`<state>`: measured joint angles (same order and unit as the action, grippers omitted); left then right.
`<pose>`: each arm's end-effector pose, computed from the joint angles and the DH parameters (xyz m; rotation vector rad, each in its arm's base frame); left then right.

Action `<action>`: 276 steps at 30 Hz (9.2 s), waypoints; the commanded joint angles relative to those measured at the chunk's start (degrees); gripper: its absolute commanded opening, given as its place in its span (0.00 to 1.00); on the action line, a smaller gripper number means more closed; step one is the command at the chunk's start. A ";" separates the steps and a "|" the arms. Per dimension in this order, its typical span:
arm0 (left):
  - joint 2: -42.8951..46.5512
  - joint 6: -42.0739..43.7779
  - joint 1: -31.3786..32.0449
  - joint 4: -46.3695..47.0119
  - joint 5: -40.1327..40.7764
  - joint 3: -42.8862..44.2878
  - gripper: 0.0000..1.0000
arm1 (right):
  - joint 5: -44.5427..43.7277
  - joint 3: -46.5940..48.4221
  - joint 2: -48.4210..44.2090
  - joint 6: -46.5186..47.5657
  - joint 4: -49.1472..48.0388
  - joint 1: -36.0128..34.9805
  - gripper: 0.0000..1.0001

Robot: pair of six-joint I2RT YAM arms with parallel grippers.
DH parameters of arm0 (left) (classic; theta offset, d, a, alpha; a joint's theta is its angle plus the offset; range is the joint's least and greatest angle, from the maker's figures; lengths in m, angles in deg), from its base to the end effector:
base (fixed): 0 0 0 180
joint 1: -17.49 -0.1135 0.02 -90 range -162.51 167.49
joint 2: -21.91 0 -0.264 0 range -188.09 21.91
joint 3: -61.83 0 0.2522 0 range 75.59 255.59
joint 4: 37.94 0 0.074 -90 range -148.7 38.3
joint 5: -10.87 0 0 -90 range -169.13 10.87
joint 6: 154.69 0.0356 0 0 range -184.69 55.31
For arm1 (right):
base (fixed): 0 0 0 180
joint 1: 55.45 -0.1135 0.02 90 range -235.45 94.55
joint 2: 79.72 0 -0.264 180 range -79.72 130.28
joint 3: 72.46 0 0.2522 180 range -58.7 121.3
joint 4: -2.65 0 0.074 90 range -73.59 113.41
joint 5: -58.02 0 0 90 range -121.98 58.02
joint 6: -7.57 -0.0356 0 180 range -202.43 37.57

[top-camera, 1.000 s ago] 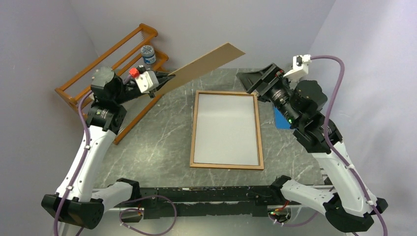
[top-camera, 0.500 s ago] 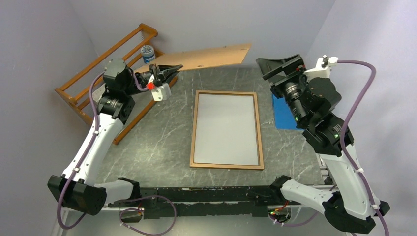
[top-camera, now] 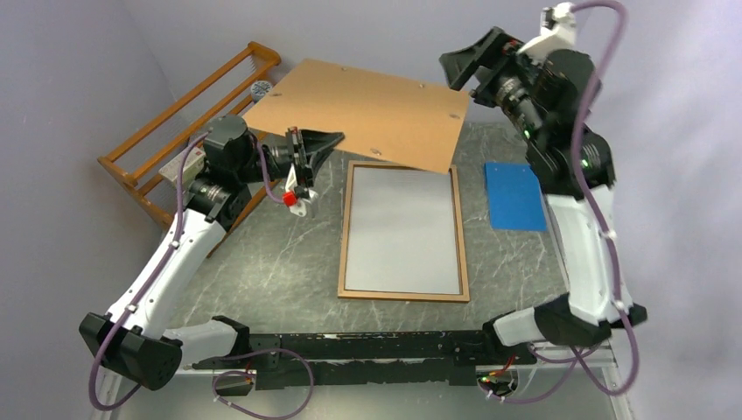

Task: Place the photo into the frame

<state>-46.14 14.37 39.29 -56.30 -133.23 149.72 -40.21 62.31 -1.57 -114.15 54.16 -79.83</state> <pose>0.2246 -0.1209 0.4464 1.5224 0.3213 0.0600 0.1964 0.0834 0.5922 0.2160 1.5050 0.6831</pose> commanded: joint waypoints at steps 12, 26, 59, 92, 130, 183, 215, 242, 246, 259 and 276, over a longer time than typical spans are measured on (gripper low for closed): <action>10.08 22.99 7.84 -6.80 -1.84 -6.80 0.03 | 37.31 -2.93 12.61 10.08 7.02 15.91 0.90; 14.18 16.65 7.98 -20.14 -12.20 0.94 0.03 | 52.98 -13.76 9.93 2.62 -2.34 19.54 0.91; 16.49 12.09 7.98 -28.83 -19.09 2.38 0.03 | 76.28 -48.36 -7.95 -52.09 -58.14 17.39 0.44; 22.21 -24.95 7.99 -7.69 9.58 -19.50 0.94 | 69.50 -55.93 -6.40 -59.87 -72.17 17.68 0.00; 20.13 -76.52 7.94 -1.09 48.95 -21.02 0.94 | 55.79 -59.08 -1.75 -45.46 -58.34 31.89 0.00; -12.42 -157.98 -7.39 38.26 -0.50 -9.57 0.02 | 68.23 -74.10 -17.99 -53.31 -77.20 32.42 0.43; -7.19 -136.52 -16.95 4.86 8.29 -16.70 0.73 | 52.09 -77.12 -23.83 -39.18 -55.23 33.26 0.00; -9.69 -122.87 -18.81 -5.99 14.34 -25.08 0.70 | 53.79 -93.51 -11.11 -24.63 -60.02 33.87 0.00; -13.33 -124.04 -18.09 -1.82 12.38 -26.56 0.69 | 54.67 -94.98 -7.51 -23.91 -65.59 33.66 0.00; -25.08 -125.51 -9.52 5.49 17.78 -24.69 0.68 | 57.98 -97.81 3.01 -28.48 -90.13 32.73 0.00; -36.00 -127.49 -5.06 13.08 18.60 -23.32 0.53 | 53.95 -100.57 9.44 -26.19 -93.92 32.56 0.00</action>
<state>-81.40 -112.51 33.17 -46.32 -115.16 124.96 15.61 -37.82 8.42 -143.25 -34.51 -47.09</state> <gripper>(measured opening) 0.546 0.023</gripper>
